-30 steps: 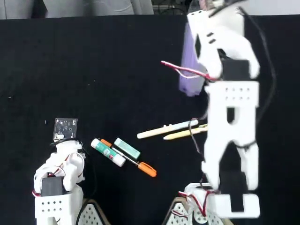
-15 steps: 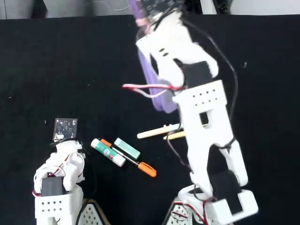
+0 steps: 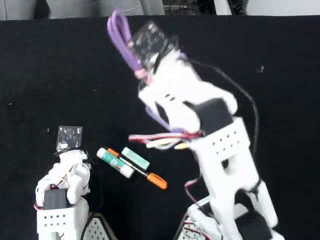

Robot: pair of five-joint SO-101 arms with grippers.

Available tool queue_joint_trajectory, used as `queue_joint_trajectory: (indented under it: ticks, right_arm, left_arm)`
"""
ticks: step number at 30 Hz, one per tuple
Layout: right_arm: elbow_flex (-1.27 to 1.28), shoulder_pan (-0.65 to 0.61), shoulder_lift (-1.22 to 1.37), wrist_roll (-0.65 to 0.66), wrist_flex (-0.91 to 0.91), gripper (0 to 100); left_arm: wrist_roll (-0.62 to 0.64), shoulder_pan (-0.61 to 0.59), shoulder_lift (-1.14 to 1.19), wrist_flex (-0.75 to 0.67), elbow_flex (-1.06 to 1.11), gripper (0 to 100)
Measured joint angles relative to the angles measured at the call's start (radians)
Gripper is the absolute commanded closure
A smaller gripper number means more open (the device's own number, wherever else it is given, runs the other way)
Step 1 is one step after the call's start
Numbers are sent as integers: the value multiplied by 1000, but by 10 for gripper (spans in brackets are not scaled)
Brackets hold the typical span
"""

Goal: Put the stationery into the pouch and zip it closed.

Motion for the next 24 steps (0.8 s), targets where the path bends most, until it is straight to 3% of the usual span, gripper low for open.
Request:
queue_joint_trajectory:
  ticks: [8,24]
  right_arm:
    - [368,-130,-282,2,-87,985]
    - [687,-137,-790,54,-98,984]
  left_arm:
    - [0,0,0,0,0,970]
    - [0,0,0,0,0,970]
